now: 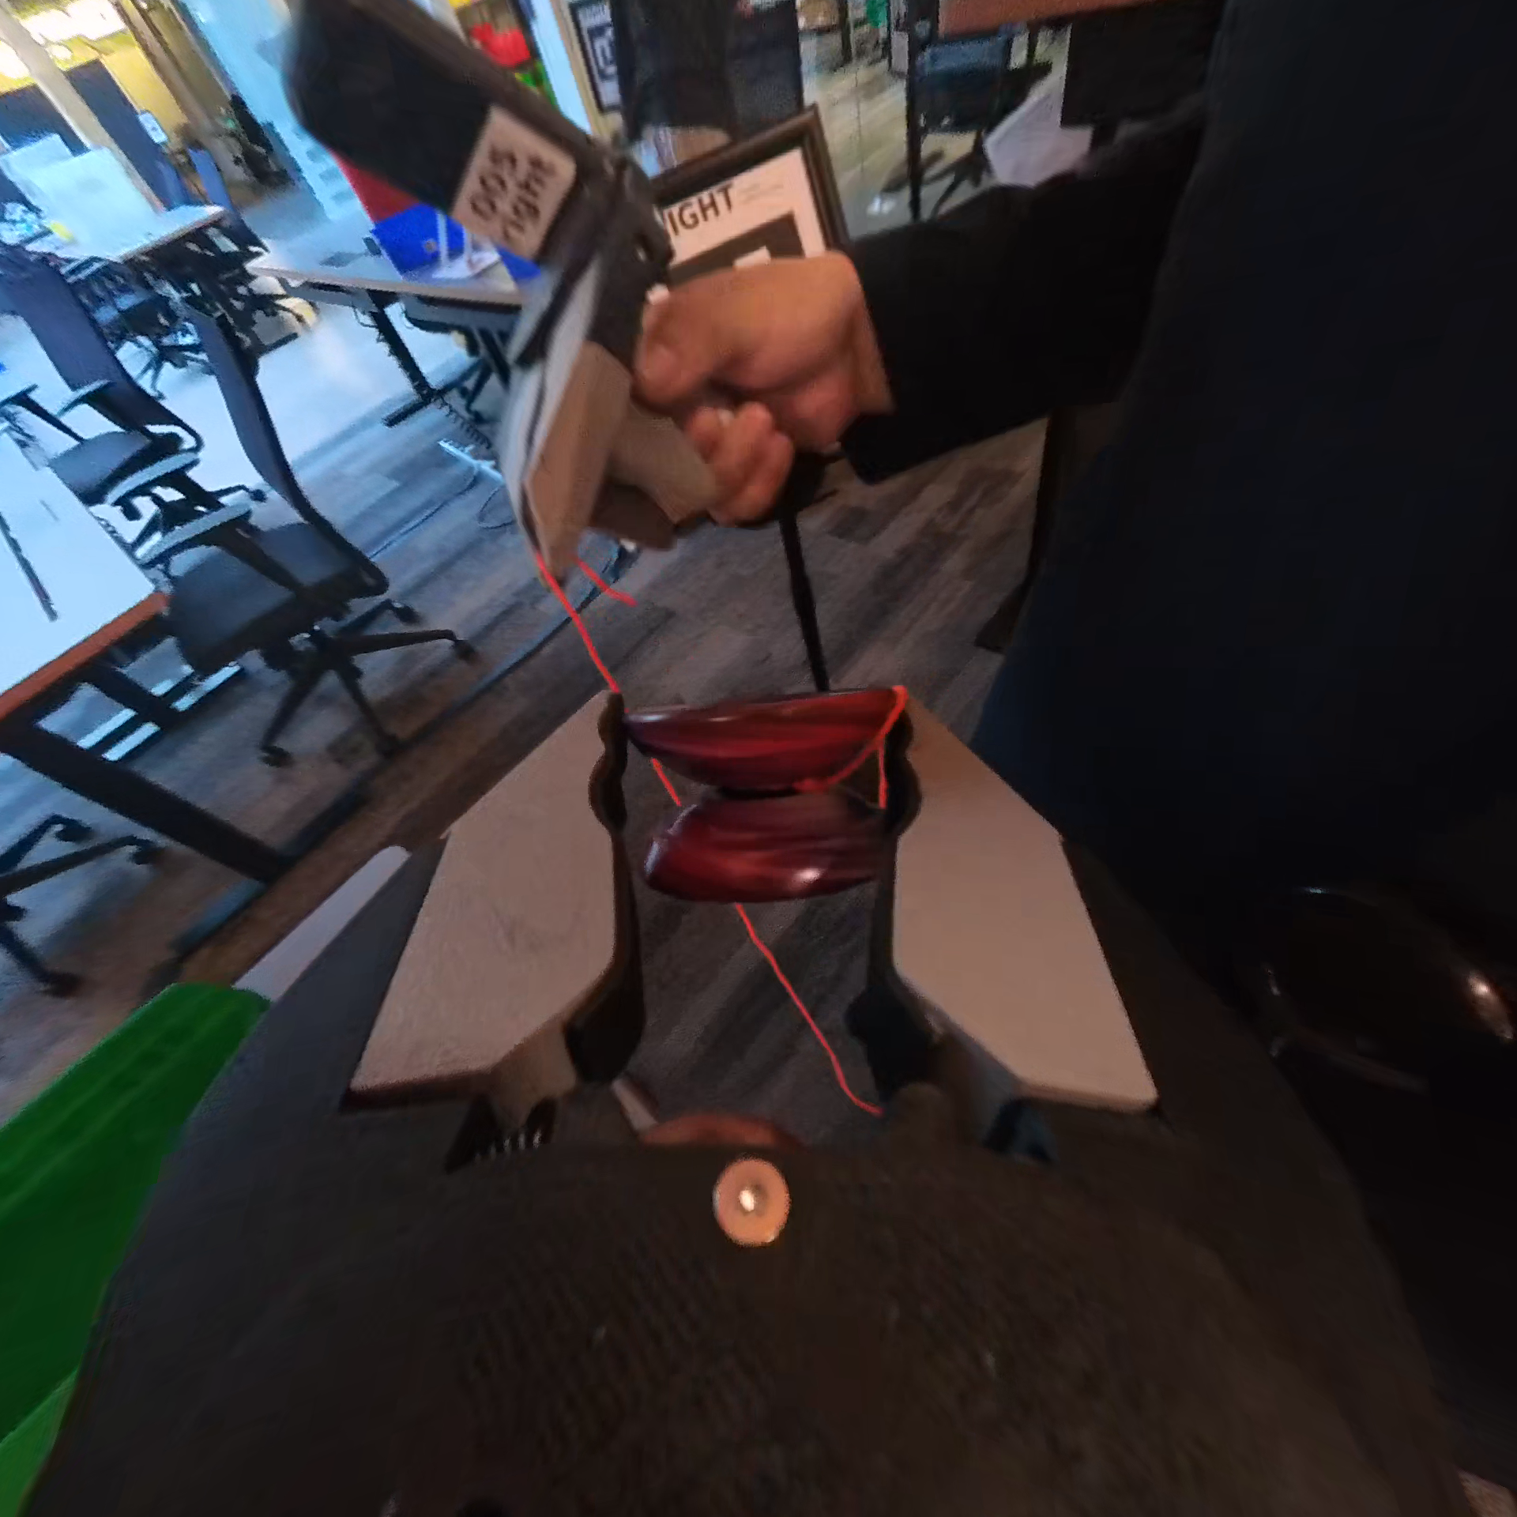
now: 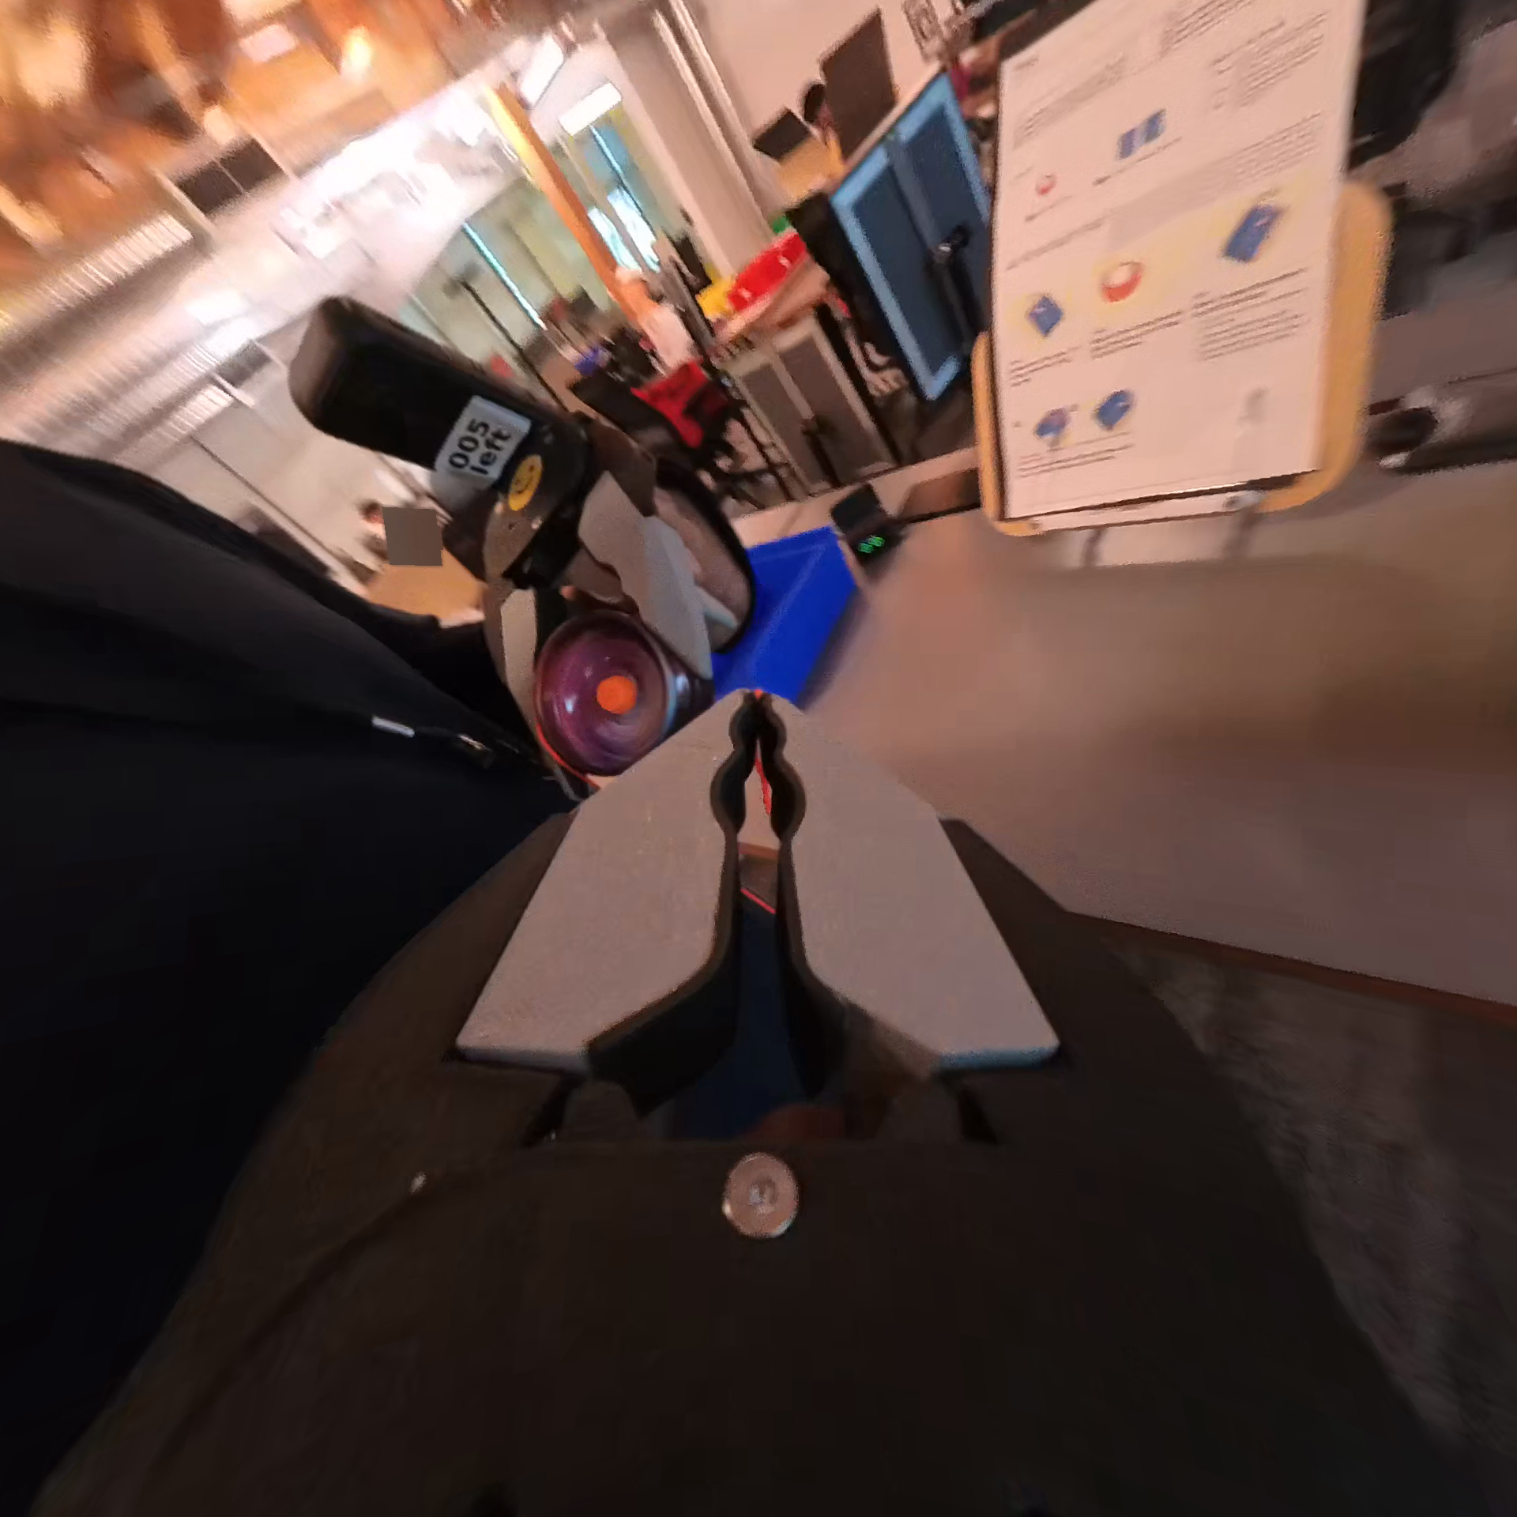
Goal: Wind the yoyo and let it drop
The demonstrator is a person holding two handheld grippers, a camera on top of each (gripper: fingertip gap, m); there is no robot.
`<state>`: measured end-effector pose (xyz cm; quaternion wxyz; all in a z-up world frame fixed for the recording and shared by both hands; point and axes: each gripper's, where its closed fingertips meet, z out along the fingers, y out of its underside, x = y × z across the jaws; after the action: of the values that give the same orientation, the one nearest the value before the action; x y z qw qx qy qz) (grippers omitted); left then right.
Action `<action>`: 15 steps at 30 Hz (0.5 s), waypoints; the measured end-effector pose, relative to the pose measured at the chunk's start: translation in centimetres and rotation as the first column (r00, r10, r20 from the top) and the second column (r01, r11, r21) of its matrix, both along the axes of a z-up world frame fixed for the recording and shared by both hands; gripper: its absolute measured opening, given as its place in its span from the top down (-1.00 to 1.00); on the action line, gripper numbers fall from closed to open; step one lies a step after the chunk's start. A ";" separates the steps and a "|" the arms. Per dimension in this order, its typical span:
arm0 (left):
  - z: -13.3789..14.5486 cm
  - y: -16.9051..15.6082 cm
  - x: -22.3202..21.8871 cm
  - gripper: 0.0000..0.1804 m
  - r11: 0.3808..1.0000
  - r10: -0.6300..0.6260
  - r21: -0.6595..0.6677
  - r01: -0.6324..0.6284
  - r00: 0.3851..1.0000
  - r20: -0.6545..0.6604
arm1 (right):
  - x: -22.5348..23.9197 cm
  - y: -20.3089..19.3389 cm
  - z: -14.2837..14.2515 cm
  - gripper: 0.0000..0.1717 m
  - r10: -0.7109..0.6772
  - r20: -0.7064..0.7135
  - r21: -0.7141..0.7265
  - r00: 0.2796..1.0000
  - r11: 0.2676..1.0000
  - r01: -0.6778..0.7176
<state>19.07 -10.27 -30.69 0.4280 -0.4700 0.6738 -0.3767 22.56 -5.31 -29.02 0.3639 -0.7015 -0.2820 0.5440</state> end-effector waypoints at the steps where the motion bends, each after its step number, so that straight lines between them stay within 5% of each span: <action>1: 0.0 0.0 0.1 0.31 1.000 0.003 0.018 -0.003 1.000 -0.012 | -0.9 -0.3 -0.4 1.00 0.008 -0.027 -0.012 1.000 1.000 -0.008; 5: 0.6 -0.3 0.8 0.31 0.997 0.009 0.081 -0.008 1.000 -0.013 | -2.7 -1.2 -2.3 1.00 0.048 0.022 -0.036 0.999 0.998 -0.047; 15: -0.1 -0.4 1.3 0.31 0.987 0.009 0.162 0.004 0.997 -0.077 | -3.8 -3.8 -2.5 1.00 0.203 -0.113 -0.119 0.973 0.969 -0.216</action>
<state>20.37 -10.72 -30.75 0.4389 -0.4488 0.7177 -0.3014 18.73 -9.14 -31.52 0.2713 -0.6620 -0.3000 0.6310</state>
